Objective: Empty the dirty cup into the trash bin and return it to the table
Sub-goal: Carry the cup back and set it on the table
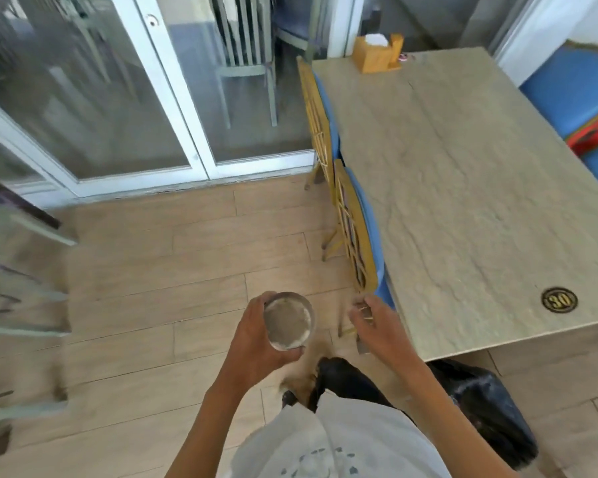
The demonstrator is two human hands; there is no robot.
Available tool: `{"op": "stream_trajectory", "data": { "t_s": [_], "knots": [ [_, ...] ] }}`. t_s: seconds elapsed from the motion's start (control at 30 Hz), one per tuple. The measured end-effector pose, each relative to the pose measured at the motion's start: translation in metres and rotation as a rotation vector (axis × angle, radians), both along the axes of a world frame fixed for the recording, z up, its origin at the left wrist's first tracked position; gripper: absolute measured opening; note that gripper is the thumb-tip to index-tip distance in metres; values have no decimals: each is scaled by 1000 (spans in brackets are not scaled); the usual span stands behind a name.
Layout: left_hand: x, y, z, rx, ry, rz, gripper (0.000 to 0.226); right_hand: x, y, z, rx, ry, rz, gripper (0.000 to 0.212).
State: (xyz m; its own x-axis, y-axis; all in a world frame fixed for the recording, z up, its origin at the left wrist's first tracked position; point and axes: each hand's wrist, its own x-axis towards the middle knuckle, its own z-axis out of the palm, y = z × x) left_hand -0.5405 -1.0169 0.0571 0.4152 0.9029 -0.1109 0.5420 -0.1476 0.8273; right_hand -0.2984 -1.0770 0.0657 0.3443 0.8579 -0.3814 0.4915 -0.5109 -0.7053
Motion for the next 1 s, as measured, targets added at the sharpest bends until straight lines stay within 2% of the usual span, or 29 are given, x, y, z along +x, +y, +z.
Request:
{"op": "stream_trajectory", "data": {
  "t_s": [0.2, 0.4, 0.6, 0.77, 0.87, 0.9, 1.0],
  "knots": [
    [-10, 73, 1, 14, -18, 62, 103, -8, 95, -1, 79, -53, 31, 25],
    [1, 186, -1, 41, -5, 23, 103, 1, 198, -10, 176, -42, -23, 19],
    [32, 308, 11, 27, 32, -106, 102, 28, 287, -9, 223, -44, -142, 19],
    [77, 399, 17, 34, 72, -267, 105, 59, 344, -6, 205, -81, -271, 9],
    [105, 441, 19, 43, 62, -315, 107, 80, 368, -4, 204, -117, -335, 32],
    [114, 452, 19, 45, 63, -334, 108, 87, 374, -3, 203, -117, -360, 32],
    [149, 488, 18, 22, 68, -434, 108, 108, 388, -7, 196, -112, -467, 15]
  ]
}}
